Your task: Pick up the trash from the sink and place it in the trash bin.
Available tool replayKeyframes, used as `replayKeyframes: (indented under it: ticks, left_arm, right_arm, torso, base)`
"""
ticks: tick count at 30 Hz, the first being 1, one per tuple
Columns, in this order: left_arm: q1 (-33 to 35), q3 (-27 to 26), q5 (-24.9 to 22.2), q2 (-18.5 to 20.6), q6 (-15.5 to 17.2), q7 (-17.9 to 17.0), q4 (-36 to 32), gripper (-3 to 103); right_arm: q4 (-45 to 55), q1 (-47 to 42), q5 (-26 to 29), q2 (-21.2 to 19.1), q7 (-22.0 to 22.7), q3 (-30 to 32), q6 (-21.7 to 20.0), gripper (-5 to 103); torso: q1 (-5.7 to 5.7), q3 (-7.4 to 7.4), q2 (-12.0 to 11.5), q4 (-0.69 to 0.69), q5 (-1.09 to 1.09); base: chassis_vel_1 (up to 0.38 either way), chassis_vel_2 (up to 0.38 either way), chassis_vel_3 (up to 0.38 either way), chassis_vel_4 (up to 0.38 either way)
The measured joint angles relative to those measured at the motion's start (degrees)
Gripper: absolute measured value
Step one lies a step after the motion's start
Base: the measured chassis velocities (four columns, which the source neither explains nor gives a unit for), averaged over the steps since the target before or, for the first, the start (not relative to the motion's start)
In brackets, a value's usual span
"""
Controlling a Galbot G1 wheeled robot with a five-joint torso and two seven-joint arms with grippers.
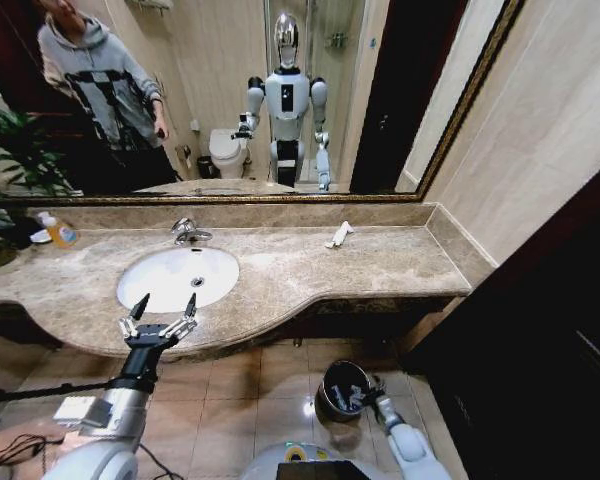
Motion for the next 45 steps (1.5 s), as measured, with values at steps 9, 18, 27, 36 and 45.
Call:
replayKeyframes:
  ticks: [9,18,27,36,45]
  left_arm:
    - [0.00,0.00,0.00,0.00,0.00,-0.01,0.00,100]
    - [0.00,0.00,0.00,0.00,0.00,-0.01,0.00,100]
    - [0.00,0.00,0.00,0.00,0.00,-0.01,0.00,100]
    - [0.00,0.00,0.00,0.00,0.00,-0.01,0.01,100]
    - [0.00,0.01,0.00,0.00,0.00,0.00,0.00,100]
  right_arm:
    - [19.28,-13.51,1.66,2.62,2.21,3.20,1.49,100]
    - [38.02,-24.23,5.64,4.27,4.40,4.14,2.25,100]
    - [52.91,-24.62,9.21,3.80,4.11,3.12,-2.44,100]
    - [56.72,-19.41,15.89,1.59,3.99,1.45,-10.46,100]
    - [52.09,-7.61,21.24,-2.98,4.00,0.52,-17.08,100]
  torso:
    - [0.00,0.00,0.00,0.00,0.00]
    - [0.00,0.00,0.00,0.00,-0.01]
    - [0.00,0.00,0.00,0.00,-0.01]
    - [0.00,0.01,-0.01,0.00,-0.01]
    - [0.01,0.01,-0.01,0.00,0.00]
  base:
    - [0.000,0.000,0.000,0.000]
    - [0.000,0.000,0.000,0.000]
    - [0.000,0.000,0.000,0.000]
    - [0.000,0.000,0.000,0.000]
    - [0.000,0.000,0.000,0.000]
